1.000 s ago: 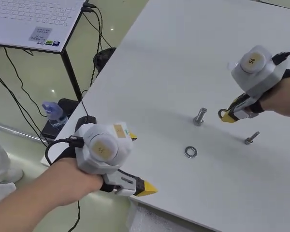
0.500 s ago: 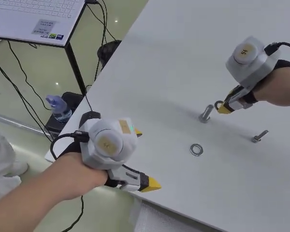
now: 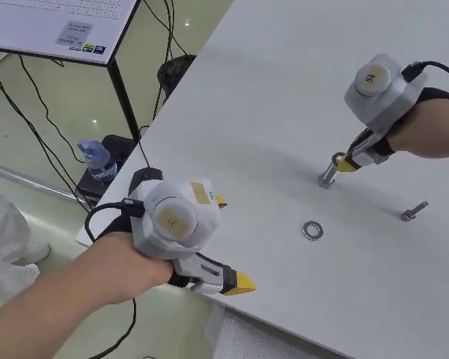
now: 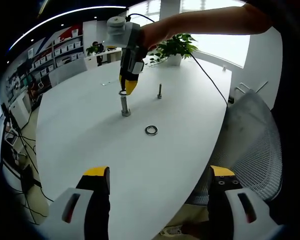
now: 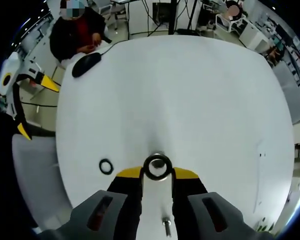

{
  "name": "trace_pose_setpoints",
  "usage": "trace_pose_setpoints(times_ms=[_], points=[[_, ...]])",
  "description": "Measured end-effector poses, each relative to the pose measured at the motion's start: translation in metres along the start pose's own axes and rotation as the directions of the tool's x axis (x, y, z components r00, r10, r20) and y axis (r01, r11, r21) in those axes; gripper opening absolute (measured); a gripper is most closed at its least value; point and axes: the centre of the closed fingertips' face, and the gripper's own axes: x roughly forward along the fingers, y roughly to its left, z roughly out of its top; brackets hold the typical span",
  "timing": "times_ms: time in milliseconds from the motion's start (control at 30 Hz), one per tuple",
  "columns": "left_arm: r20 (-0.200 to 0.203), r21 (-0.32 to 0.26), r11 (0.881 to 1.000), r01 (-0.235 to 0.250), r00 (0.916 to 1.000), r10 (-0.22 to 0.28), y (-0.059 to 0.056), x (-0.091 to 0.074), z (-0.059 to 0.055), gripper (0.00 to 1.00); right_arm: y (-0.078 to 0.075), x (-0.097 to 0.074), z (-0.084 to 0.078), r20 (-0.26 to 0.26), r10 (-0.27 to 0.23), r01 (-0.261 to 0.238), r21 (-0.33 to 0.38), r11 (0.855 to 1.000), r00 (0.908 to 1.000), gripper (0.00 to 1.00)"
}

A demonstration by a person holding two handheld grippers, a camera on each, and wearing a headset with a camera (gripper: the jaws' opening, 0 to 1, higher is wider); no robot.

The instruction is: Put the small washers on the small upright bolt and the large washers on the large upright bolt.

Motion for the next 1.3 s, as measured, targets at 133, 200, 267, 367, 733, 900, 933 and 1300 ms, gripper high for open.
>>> trace_pose_setpoints(times_ms=[133, 200, 267, 367, 733, 900, 933, 1300], points=[[0.001, 0.004, 1.0, 0.004, 1.0, -0.004, -0.001, 0.001, 0.001, 0.82, 0.0, 0.001, 0.001, 0.001, 0.001, -0.001, -0.003, 1.0, 1.0, 0.22], [0.003, 0.004, 1.0, 0.004, 1.0, -0.004, -0.001, 0.001, 0.002, 0.82, -0.001, 0.004, -0.001, -0.004, 0.003, -0.003, -0.006, 1.0, 1.0, 0.22], [0.002, 0.005, 1.0, 0.004, 1.0, -0.004, -0.001, 0.002, 0.002, 0.82, 0.0, 0.006, -0.002, -0.011, 0.002, -0.002, -0.01, 1.0, 0.9999, 0.22], [0.002, 0.004, 1.0, 0.002, 1.0, -0.002, -0.001, 0.002, 0.002, 0.82, 0.0, 0.009, -0.001, -0.015, 0.0, -0.001, -0.013, 1.0, 0.9999, 0.22], [0.0, 0.008, 1.0, -0.002, 1.0, 0.002, -0.001, -0.001, 0.004, 0.81, 0.003, 0.021, -0.002, -0.042, -0.005, 0.004, -0.028, 1.0, 0.9991, 0.22], [-0.002, 0.004, 1.0, -0.002, 1.0, 0.002, -0.001, -0.001, 0.003, 0.8, -0.003, 0.027, -0.003, -0.049, -0.01, 0.009, -0.026, 1.0, 0.9987, 0.22], [-0.002, 0.004, 1.0, -0.002, 1.0, 0.002, -0.001, 0.0, 0.002, 0.8, -0.004, 0.028, -0.003, -0.05, -0.009, 0.008, -0.025, 1.0, 0.9987, 0.22], [-0.007, -0.002, 1.0, -0.003, 1.0, 0.003, -0.002, -0.001, 0.0, 0.79, -0.005, 0.049, -0.008, -0.052, -0.012, 0.011, -0.024, 1.0, 0.9986, 0.22]])
